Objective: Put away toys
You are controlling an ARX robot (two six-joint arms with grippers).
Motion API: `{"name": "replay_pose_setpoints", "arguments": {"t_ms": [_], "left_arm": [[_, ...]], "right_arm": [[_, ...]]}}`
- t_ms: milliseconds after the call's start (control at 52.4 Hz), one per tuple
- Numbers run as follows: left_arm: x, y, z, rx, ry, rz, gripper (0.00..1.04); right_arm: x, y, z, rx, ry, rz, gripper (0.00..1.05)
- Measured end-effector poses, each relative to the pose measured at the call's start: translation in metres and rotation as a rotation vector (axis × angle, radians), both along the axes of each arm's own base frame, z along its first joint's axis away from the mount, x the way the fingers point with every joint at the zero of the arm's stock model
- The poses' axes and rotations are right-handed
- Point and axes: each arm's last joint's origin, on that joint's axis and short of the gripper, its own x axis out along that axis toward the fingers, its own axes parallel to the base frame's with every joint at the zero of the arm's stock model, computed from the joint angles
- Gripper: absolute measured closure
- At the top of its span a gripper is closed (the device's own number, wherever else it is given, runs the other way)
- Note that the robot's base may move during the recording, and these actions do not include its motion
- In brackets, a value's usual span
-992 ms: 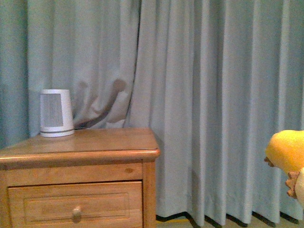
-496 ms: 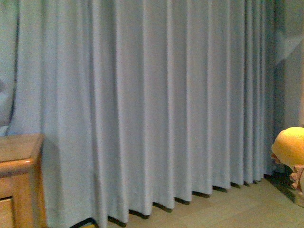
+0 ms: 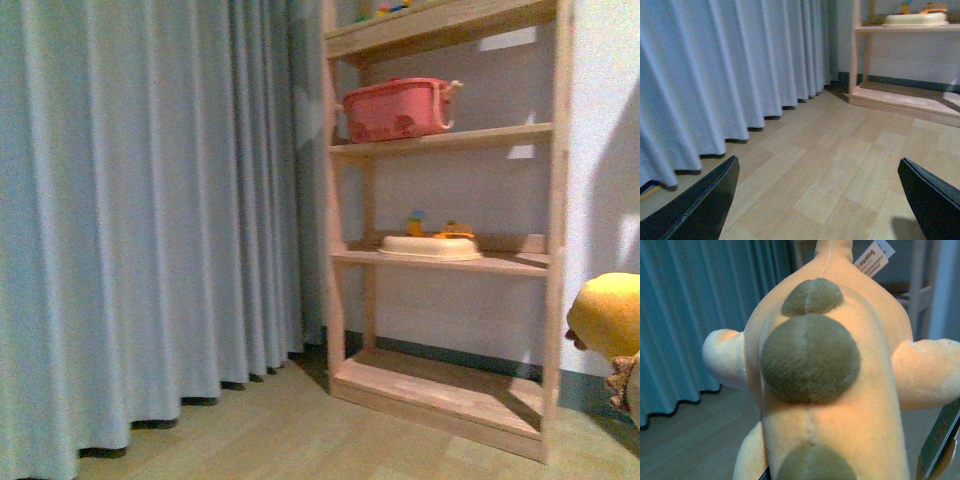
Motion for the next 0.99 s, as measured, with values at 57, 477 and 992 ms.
{"name": "replay_pose_setpoints", "arguments": {"t_ms": [57, 477, 992], "left_arm": [[0.0, 0.0001, 0.0, 0.0, 0.0, 0.001, 0.06], [0.0, 0.0001, 0.0, 0.0, 0.0, 0.003, 0.06], [0.0001, -0.0001, -0.0001, 0.002, 0.001, -0.001, 0.06]], "right_arm": [[0.0, -0.0001, 0.0, 0.001, 0.0, -0.003, 0.97], [0.0001, -0.0001, -0.0003, 0.0, 0.001, -0.002, 0.97], [0.0, -0.0001, -0.0004, -0.002, 0.001, -0.001, 0.97]]}}
